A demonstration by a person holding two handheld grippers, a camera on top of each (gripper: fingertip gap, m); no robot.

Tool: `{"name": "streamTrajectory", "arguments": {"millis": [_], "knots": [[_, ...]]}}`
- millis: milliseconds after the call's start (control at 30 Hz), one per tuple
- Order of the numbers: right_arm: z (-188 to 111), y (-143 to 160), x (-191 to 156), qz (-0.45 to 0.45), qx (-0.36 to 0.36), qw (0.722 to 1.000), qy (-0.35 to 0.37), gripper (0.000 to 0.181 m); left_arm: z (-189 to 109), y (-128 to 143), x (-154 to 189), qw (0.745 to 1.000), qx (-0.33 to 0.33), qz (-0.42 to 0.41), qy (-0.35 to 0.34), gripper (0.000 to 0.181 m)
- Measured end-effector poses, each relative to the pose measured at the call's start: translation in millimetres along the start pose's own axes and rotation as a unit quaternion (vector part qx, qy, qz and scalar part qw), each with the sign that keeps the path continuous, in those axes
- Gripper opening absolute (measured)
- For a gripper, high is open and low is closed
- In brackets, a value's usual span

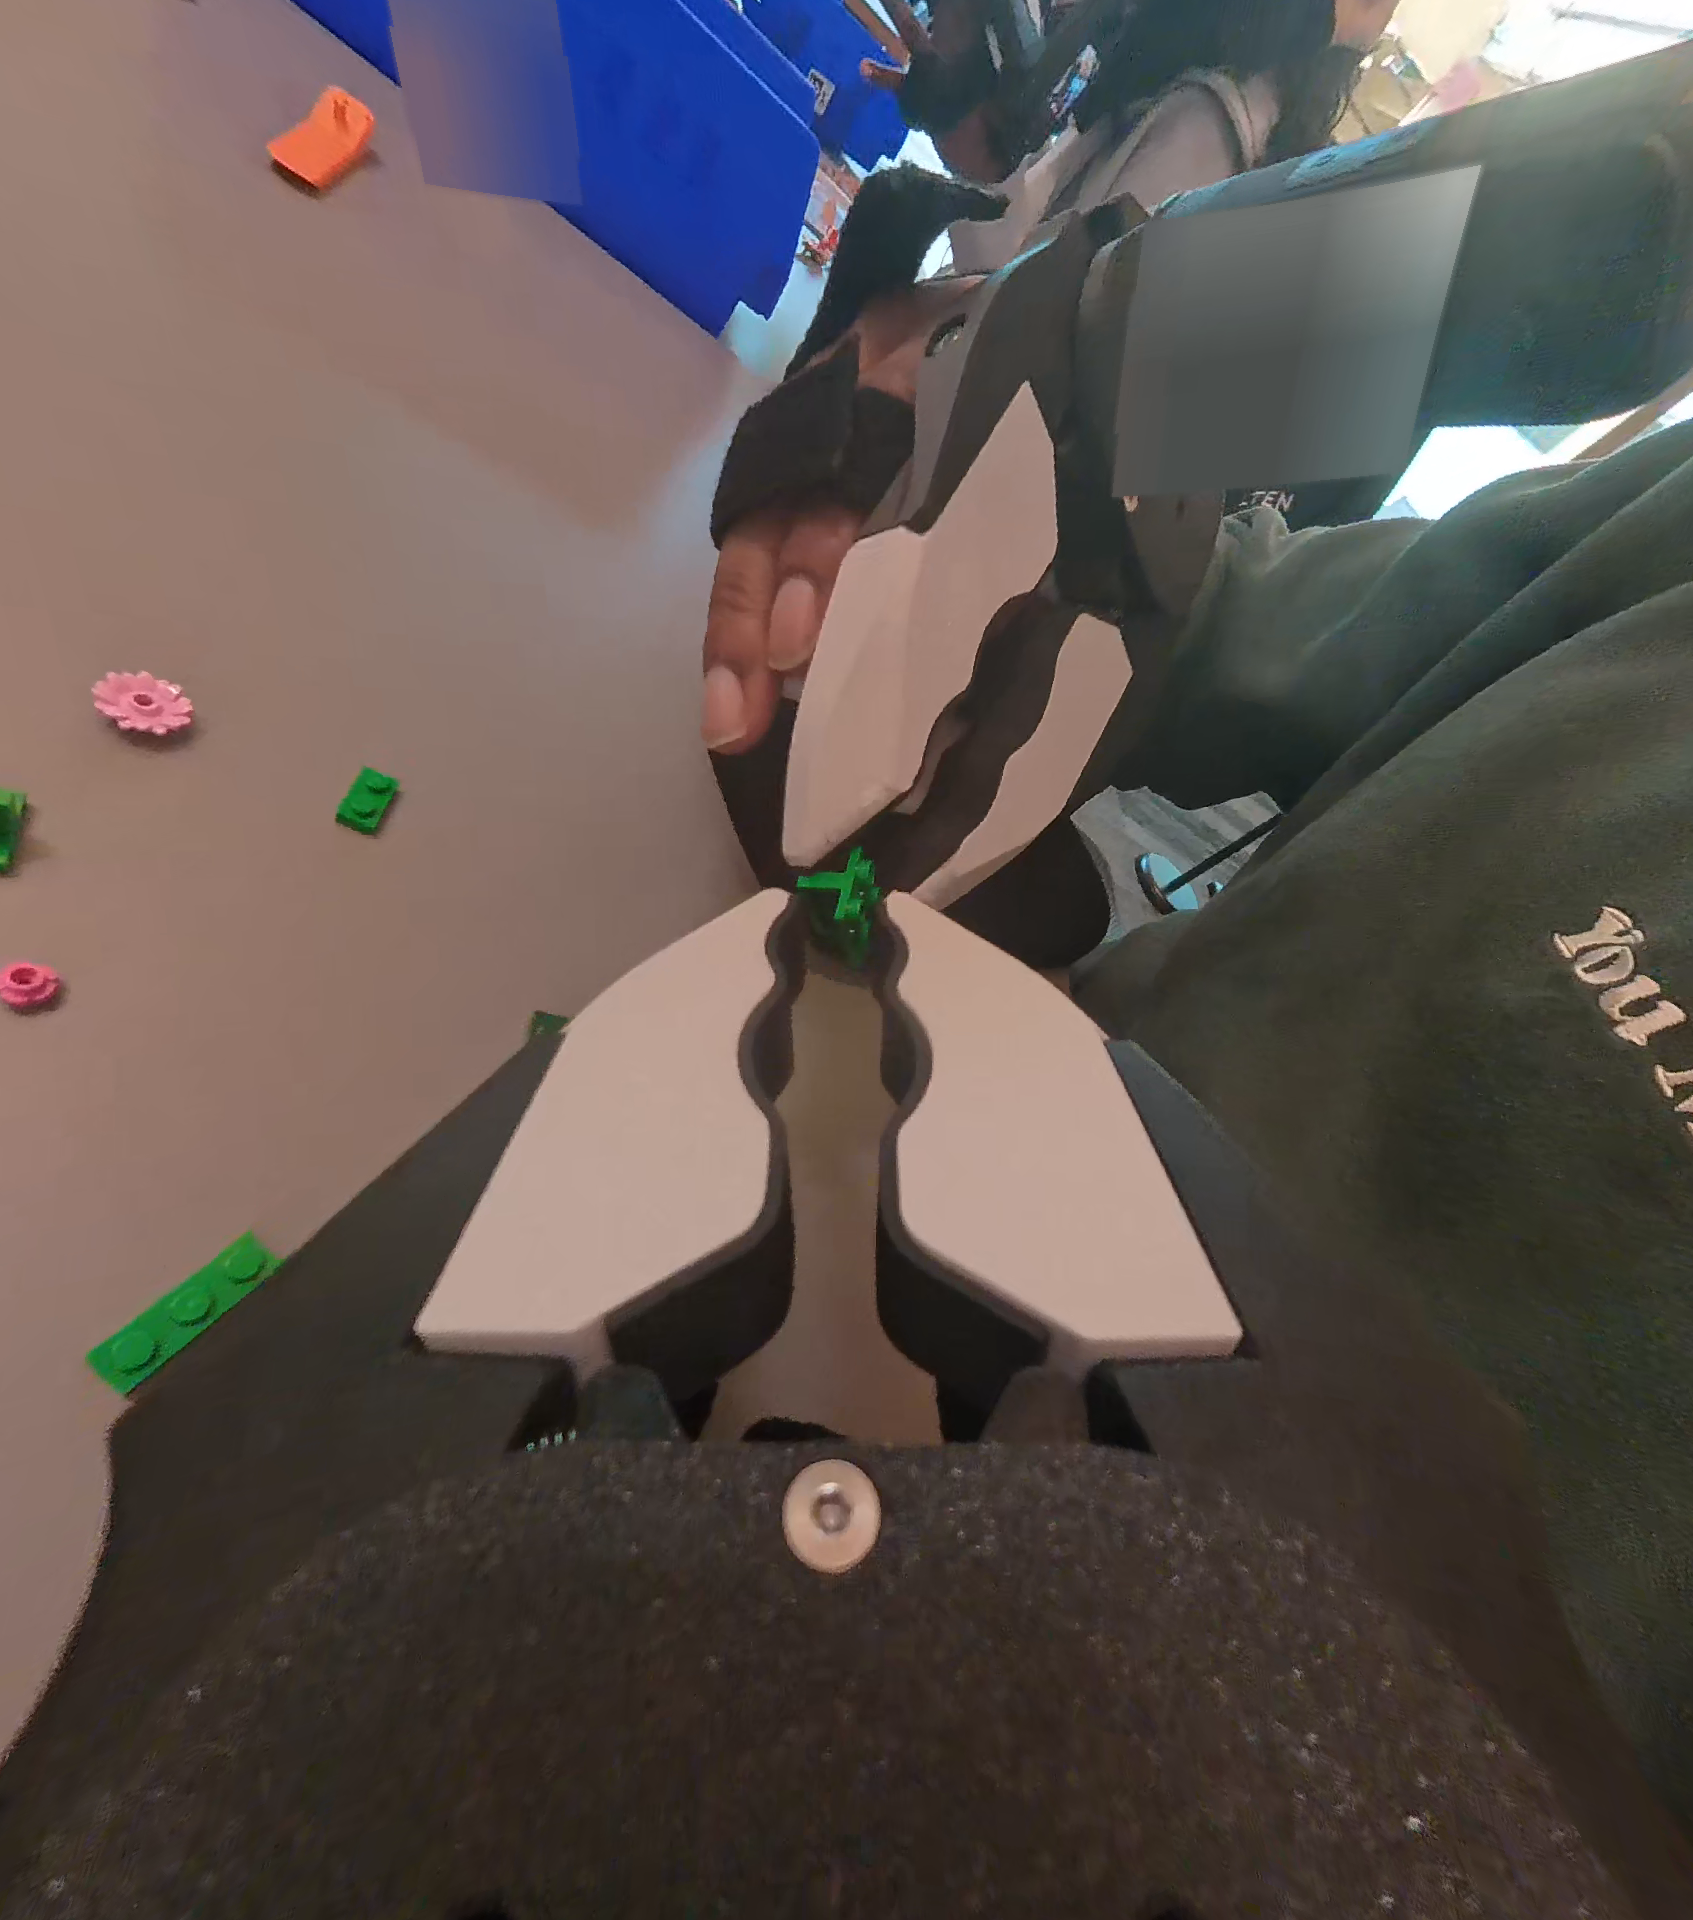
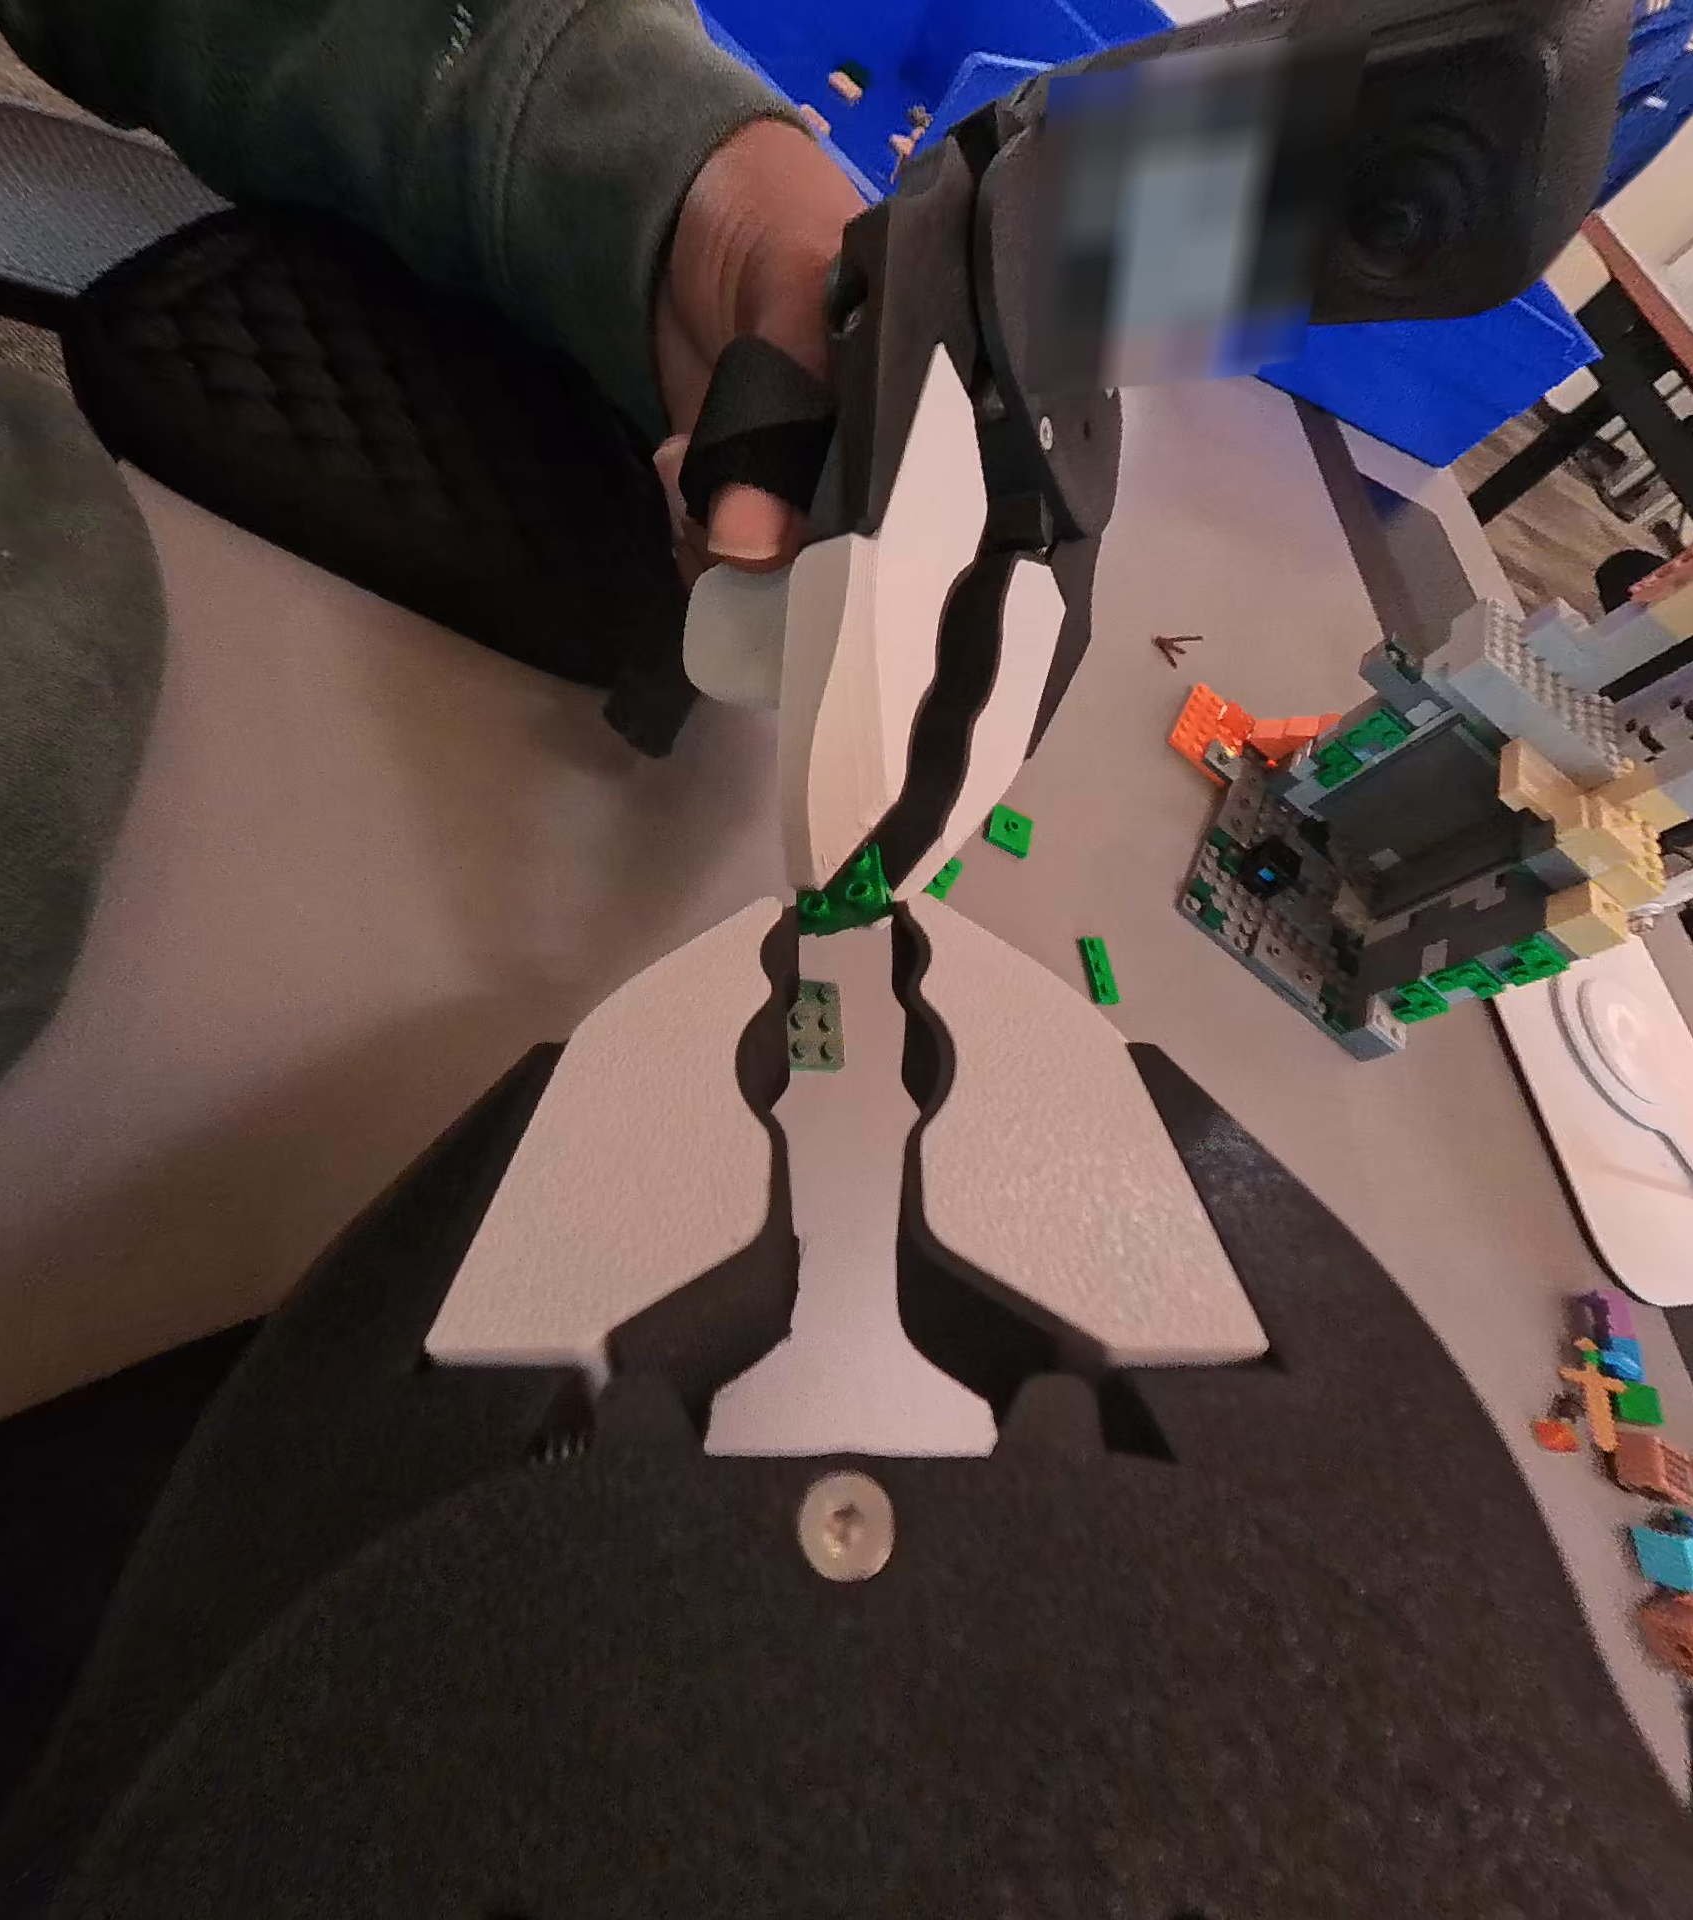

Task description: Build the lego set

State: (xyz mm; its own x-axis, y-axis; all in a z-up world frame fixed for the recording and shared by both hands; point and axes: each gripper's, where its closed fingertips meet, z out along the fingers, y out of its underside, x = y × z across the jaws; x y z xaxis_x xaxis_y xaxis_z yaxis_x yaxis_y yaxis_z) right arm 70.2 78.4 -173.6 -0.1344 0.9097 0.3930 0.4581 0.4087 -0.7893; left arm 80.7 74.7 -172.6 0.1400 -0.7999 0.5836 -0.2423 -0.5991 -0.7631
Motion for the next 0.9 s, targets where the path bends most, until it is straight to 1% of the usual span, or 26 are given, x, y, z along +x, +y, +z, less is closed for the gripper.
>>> {"name": "streamTrajectory", "arguments": {"millis": [33,133,267,333,400,533,567,633,700,800,900], "knots": [[-0.3,-1.3,0.2,0.003,0.006,1.000,-0.001,0.017,-0.6,-0.6,0.9,1.000,0.003,0.000,0.005,0.011],[-1.2,-5.5,1.5,0.016,0.024,1.000,-0.002,0.017,-2.8,-3.4,4.0,1.000,0.016,-0.007,0.021,0.011],[0.8,-6.5,1.1,0.015,0.027,1.000,-0.002,0.022,-4.6,-6.2,8.3,0.999,0.028,-0.010,0.041,0.010],[1.3,-9.8,0.3,0.015,0.035,0.999,-0.001,0.023,-4.7,-6.3,6.9,0.999,0.029,-0.010,0.038,0.010],[1.2,-11.1,0.6,0.010,0.038,0.999,0.001,0.018,-4.3,-5.2,8.3,0.999,0.028,-0.011,0.045,0.010],[0.5,-11.0,1.1,0.012,0.039,0.999,-0.001,0.018,-4.2,-5.1,8.5,0.998,0.029,-0.011,0.049,0.010],[0.1,-9.6,1.9,0.016,0.037,0.999,-0.003,0.018,-4.5,-5.0,7.9,0.999,0.028,-0.007,0.046,0.011],[-1.7,-1.4,6.8,0.019,0.019,1.000,0.001,0.018,-7.1,-6.3,4.9,0.999,0.029,0.002,0.036,0.020],[-4.6,19.3,14.4,0.028,-0.029,0.999,0.004,0.018,-12.6,-8.4,-4.1,0.999,0.029,0.015,0.004,0.022],[-10.6,60.9,26.5,0.054,-0.115,0.992,0.004,0.018,-24.8,-10.6,-27.6,0.996,0.020,0.048,-0.076,0.021],[-14.0,95.7,34.7,0.083,-0.179,0.980,0.005,0.018,-41.0,-8.2,-63.5,0.980,-0.009,0.084,-0.182,0.020]]}}
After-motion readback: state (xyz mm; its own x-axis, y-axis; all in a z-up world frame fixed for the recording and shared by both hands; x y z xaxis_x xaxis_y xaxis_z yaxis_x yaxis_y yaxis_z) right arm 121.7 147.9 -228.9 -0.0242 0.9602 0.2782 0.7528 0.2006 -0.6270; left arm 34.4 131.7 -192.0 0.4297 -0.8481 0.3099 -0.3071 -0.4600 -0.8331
